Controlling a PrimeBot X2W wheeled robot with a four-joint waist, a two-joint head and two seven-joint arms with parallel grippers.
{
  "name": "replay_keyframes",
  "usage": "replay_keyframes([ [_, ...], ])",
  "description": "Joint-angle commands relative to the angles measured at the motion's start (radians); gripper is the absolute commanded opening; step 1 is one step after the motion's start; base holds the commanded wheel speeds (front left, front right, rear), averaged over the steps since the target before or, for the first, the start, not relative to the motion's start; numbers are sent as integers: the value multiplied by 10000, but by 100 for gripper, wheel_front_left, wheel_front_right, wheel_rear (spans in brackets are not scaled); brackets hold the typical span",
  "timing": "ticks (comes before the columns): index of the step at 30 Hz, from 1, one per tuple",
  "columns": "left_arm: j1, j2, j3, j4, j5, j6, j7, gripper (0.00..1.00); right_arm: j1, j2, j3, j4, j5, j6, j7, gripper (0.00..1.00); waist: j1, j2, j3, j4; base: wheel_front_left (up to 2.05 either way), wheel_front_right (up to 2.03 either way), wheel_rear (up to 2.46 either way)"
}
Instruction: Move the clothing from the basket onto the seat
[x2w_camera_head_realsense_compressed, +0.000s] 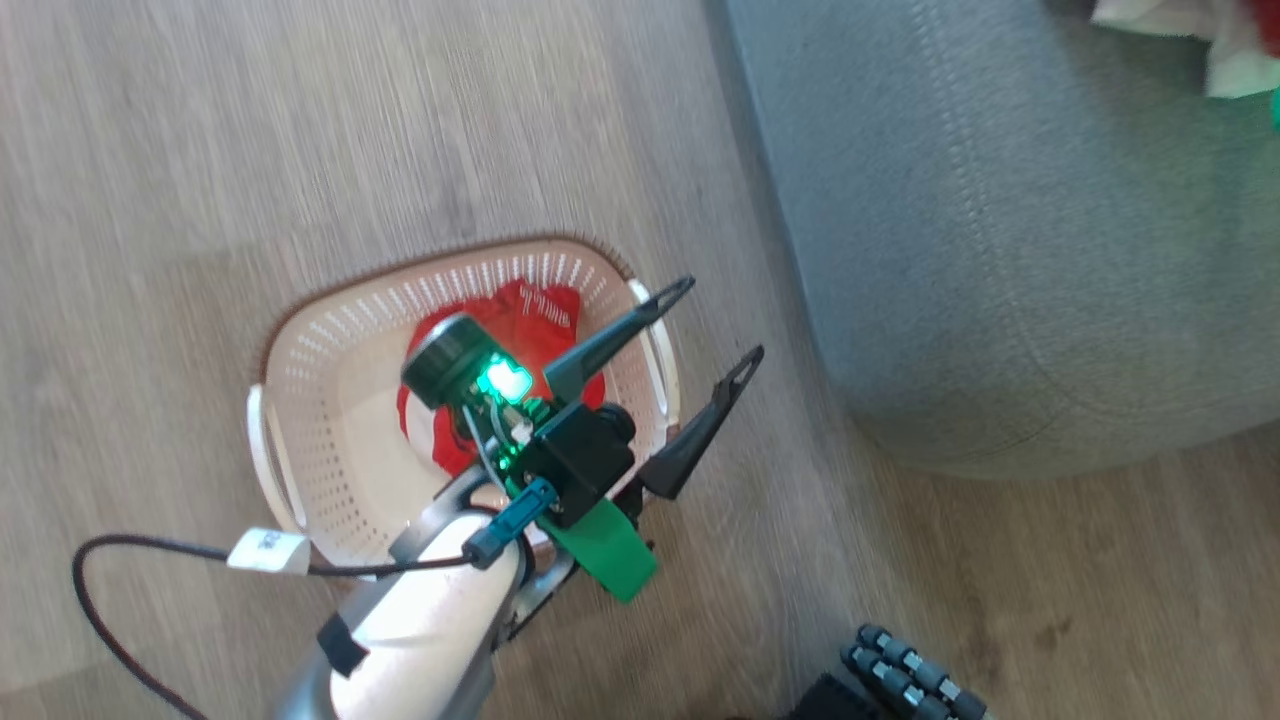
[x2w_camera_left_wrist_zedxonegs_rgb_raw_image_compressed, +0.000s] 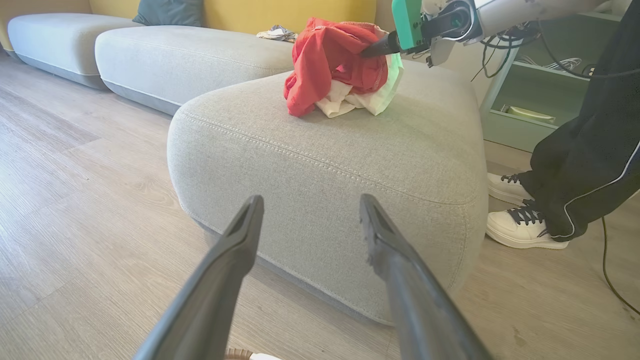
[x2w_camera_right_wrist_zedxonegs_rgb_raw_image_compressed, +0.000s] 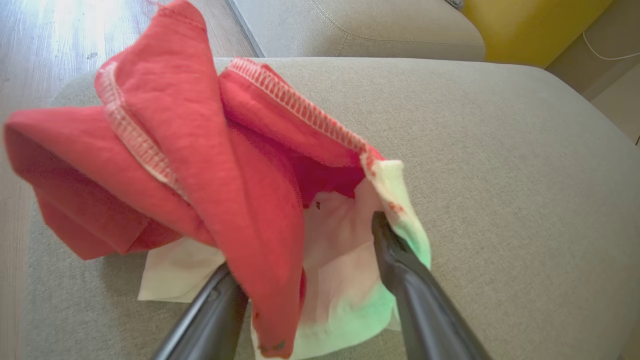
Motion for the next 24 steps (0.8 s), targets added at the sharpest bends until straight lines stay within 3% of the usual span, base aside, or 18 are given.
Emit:
replay_keyframes([
  [1,159,-158,289,-270,-104,0,-49,100,131,-6,268,-243,187,-4,-33,100,1,0,-477,-62,0,0,0],
  [10,699,-395,697,-183,-149,68,-49,100,769,29,1920,-240,1368,-4,-526,100,1,0,-1684,-98,0,0,0],
  [15,1001,-477,1057,-217,-123,176,-49,100,1109,66,2776,-446,2743,-4,-1044,100,1,0,-2345,13,0,0,0],
  [19,1237,-522,1424,-273,-134,313,-49,100,1656,42,4095,-1490,3928,-4,-1240,100,1,0,-2768,149,0,0,0],
  [24,1480,-583,1913,-393,-267,441,-49,100,2826,-412,5663,-3889,6149,-4,-1338,100,1,0,-3225,449,0,0,0],
])
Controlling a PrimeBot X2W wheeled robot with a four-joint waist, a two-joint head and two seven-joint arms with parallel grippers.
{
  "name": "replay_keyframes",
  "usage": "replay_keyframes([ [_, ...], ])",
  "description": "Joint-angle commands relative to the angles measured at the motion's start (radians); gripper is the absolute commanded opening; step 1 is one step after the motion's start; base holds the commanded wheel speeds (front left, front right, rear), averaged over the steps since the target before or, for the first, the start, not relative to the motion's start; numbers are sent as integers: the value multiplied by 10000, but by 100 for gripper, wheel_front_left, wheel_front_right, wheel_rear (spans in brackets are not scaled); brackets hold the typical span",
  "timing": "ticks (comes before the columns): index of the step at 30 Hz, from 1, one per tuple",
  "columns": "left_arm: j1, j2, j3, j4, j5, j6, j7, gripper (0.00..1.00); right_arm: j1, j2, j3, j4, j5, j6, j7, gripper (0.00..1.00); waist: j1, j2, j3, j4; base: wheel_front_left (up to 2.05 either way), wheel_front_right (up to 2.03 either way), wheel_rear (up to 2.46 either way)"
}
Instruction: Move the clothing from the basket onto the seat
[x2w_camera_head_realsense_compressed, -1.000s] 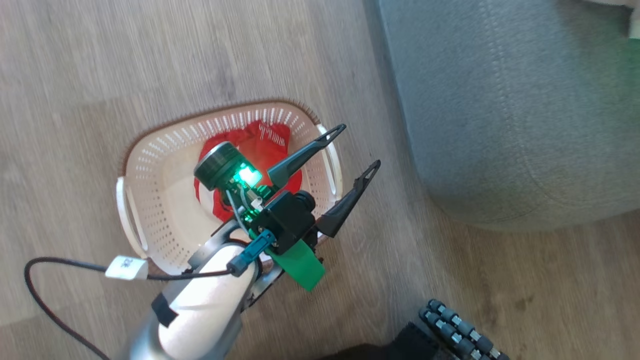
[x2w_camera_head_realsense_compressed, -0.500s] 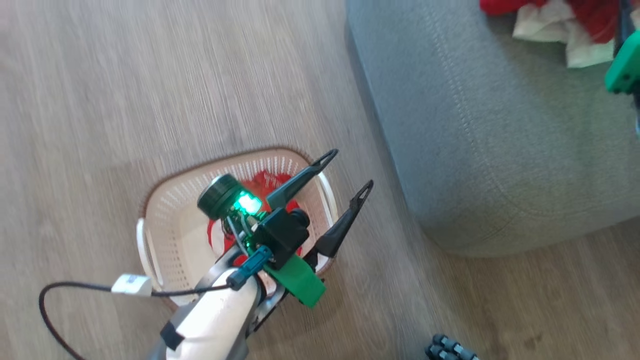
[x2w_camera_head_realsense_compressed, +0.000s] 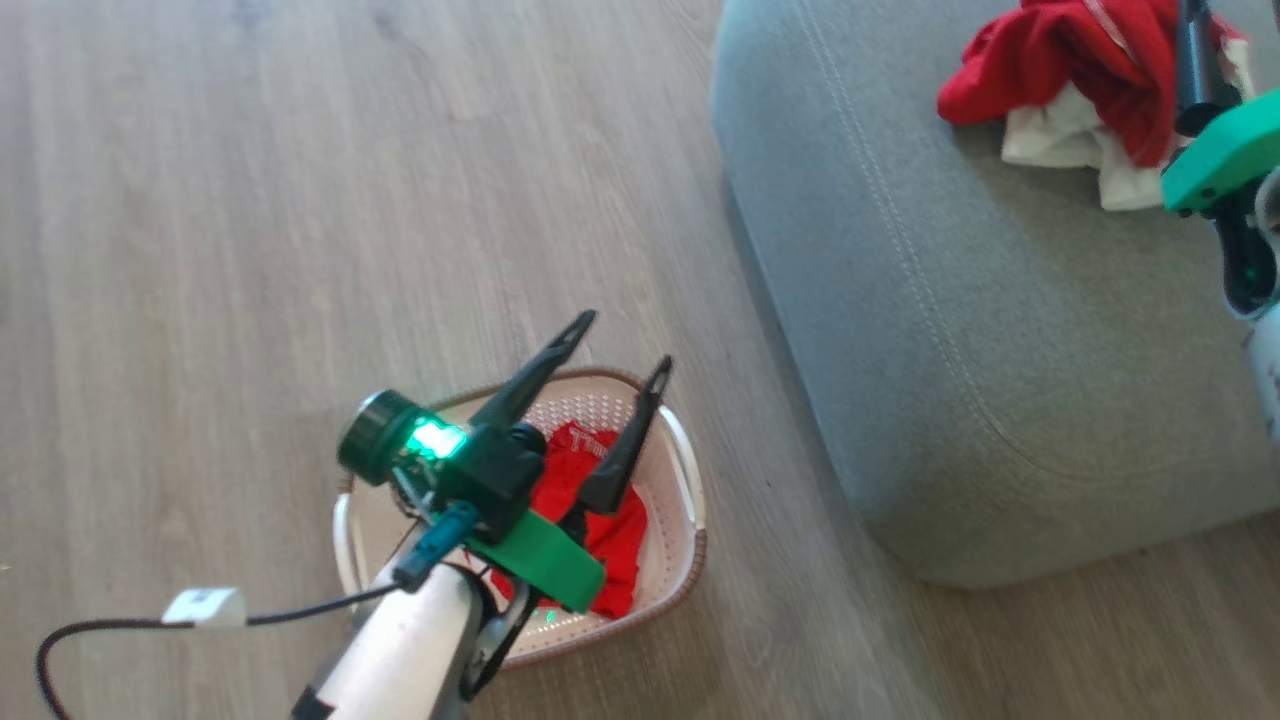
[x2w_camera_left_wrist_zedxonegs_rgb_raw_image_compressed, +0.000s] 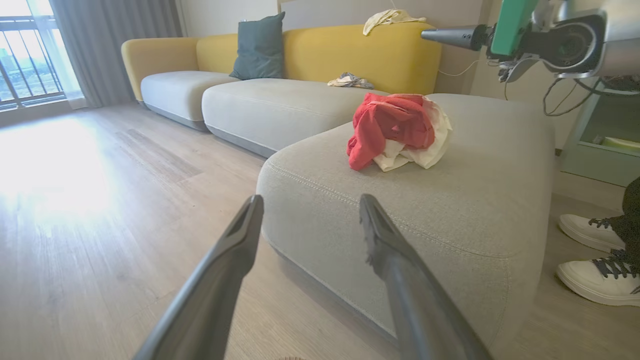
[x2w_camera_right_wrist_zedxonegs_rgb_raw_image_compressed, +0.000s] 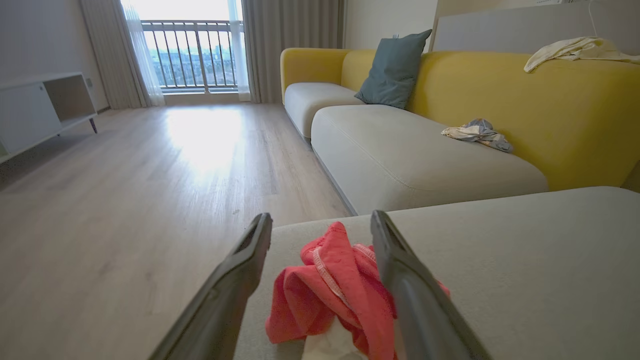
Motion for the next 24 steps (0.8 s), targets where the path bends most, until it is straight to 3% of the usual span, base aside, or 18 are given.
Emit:
replay_keyframes([
  [1,-34,-86,511,-411,-125,76,-51,100,376,-241,386,-1114,923,-2,-111,100,1,-1,-264,268,0,0,0],
  [7,254,-125,1263,-506,-210,240,-51,100,1960,-1155,1552,-4374,2952,-2,-138,100,1,-1,-560,744,0,0,0],
  [13,441,-148,2020,-773,-432,280,-51,100,3354,-1397,1705,-6752,2977,-2,-142,100,1,-1,-754,1248,0,0,0],
  [18,574,-153,2607,-920,-724,689,-51,100,4664,-916,1406,-7971,2513,-2,-143,100,1,-1,-936,1647,0,0,0],
  [24,852,-155,3019,-931,-597,1482,-51,100,6221,107,755,-8475,1916,-2,-144,100,1,-1,-1197,2071,0,0,0],
])
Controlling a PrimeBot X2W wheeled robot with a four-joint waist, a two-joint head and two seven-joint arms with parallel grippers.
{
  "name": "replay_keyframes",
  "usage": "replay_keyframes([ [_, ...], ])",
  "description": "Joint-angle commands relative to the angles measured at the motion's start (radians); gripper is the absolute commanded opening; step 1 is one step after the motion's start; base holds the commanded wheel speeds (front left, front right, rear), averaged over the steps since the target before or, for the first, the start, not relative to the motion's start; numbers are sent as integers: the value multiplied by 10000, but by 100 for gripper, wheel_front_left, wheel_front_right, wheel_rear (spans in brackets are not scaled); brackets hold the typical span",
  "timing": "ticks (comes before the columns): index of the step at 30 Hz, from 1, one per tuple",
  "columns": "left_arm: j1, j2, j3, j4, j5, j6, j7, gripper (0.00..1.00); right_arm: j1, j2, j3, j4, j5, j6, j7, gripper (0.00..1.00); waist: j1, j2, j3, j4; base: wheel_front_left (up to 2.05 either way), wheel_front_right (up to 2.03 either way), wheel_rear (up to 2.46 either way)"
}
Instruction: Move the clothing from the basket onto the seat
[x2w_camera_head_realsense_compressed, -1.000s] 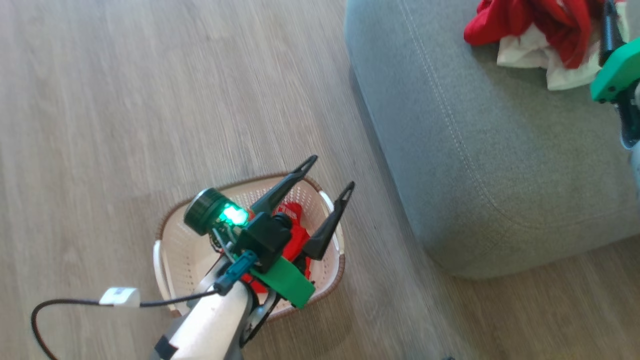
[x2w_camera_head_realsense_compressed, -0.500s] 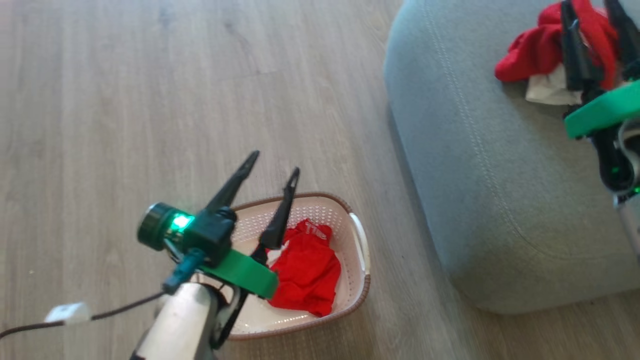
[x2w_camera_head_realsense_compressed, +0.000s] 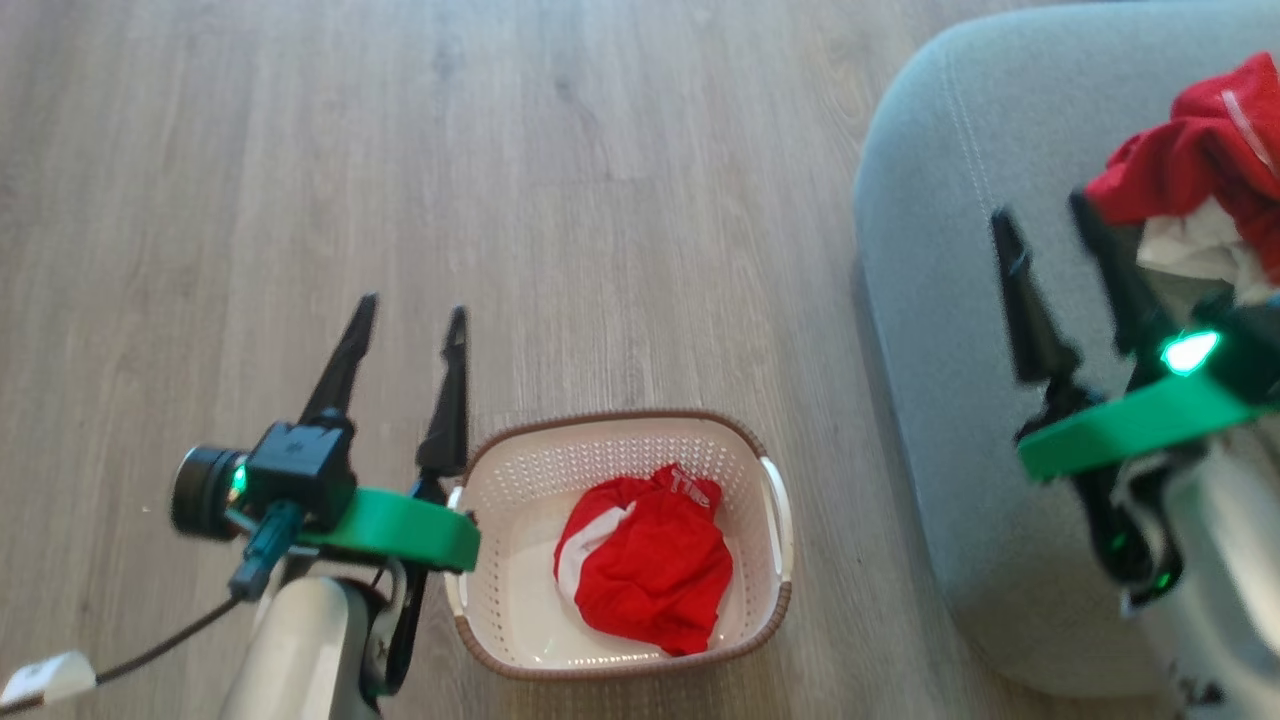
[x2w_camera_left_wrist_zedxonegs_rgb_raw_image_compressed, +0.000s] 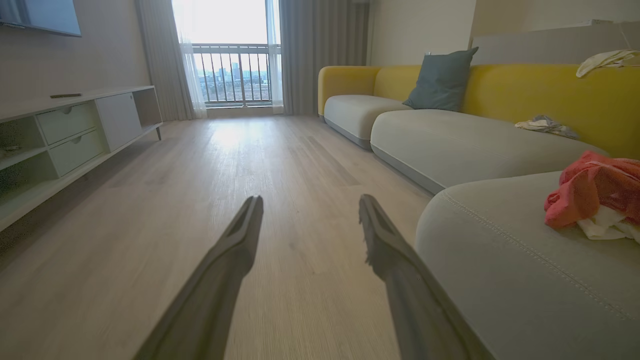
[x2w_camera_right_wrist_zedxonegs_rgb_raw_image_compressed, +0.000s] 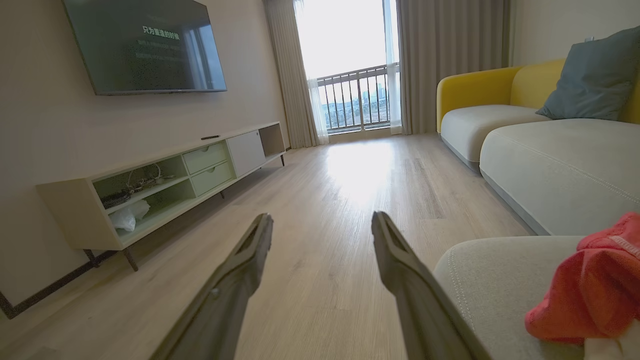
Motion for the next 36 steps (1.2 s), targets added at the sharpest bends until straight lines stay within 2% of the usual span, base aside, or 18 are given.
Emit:
replay_keyframes([
  [1,-35,8,437,-352,20,218,-51,100,202,110,-50,-382,-305,-2,-63,100,1,0,-141,147,0,0,0],
  [5,259,8,504,-191,81,524,-51,100,930,650,-346,-330,-714,-2,-64,100,1,0,-284,314,0,0,0],
  [17,846,7,286,465,-177,613,-51,100,2171,1766,-1328,249,-2146,-2,-64,100,1,0,-577,474,0,0,0],
  [24,934,7,190,813,-152,580,-51,100,2371,1962,-1440,586,-2798,-2,-64,100,1,0,-608,450,0,0,0],
  [36,865,7,15,804,-77,638,-51,100,2238,2017,-1599,583,-2594,-2,-64,100,1,0,-604,406,0,0,0],
])
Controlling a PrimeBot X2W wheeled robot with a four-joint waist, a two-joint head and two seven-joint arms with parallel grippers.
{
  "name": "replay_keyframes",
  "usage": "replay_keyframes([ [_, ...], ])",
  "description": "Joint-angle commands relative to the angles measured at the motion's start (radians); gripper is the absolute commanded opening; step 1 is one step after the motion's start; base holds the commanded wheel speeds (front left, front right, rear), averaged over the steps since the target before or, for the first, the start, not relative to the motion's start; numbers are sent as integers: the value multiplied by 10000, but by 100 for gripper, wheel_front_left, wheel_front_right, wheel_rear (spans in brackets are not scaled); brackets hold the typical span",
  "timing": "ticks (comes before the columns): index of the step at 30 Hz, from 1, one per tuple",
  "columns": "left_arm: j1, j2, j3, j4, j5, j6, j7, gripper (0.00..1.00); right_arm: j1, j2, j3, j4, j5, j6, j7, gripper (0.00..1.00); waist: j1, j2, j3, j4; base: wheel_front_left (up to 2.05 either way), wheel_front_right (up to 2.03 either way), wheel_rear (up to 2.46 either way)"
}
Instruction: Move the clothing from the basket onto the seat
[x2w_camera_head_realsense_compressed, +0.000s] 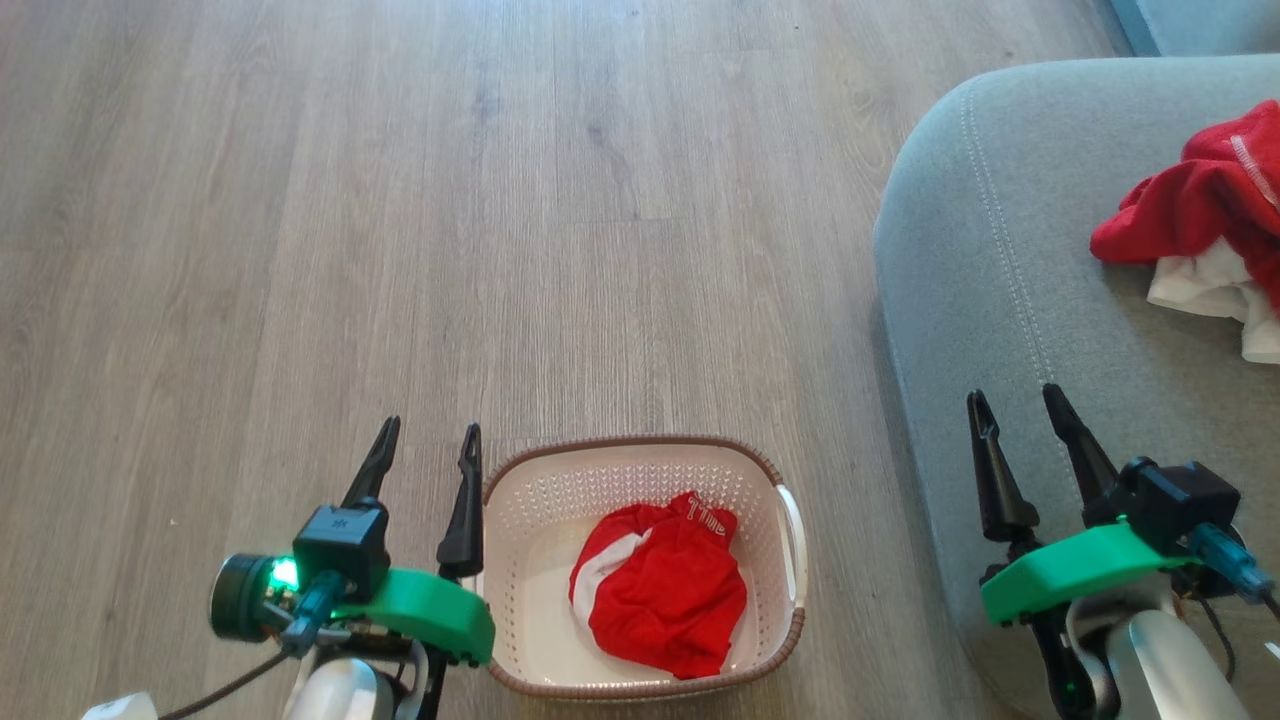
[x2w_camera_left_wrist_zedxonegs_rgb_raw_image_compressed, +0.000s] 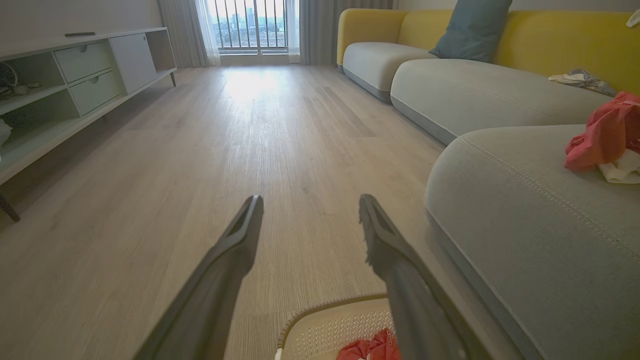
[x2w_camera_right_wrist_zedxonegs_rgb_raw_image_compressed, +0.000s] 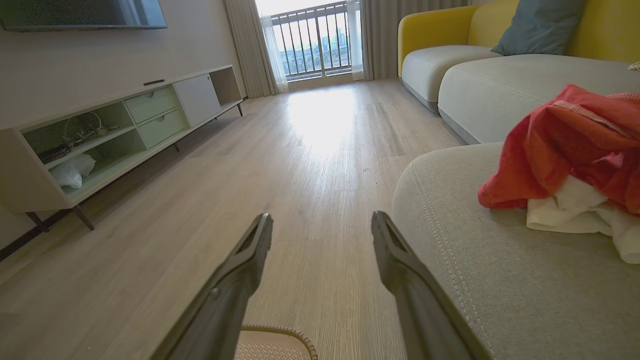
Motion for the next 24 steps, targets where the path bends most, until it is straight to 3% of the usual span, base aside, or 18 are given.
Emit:
replay_keyframes([
  [1,-286,11,286,-336,52,85,-51,100,-309,-70,132,-285,60,-2,-64,100,0,-1,-13,8,0,0,0],
  [24,-345,11,296,-303,57,41,-51,100,-450,-1,73,-125,304,-2,-64,100,0,-1,32,-121,0,0,0],
])
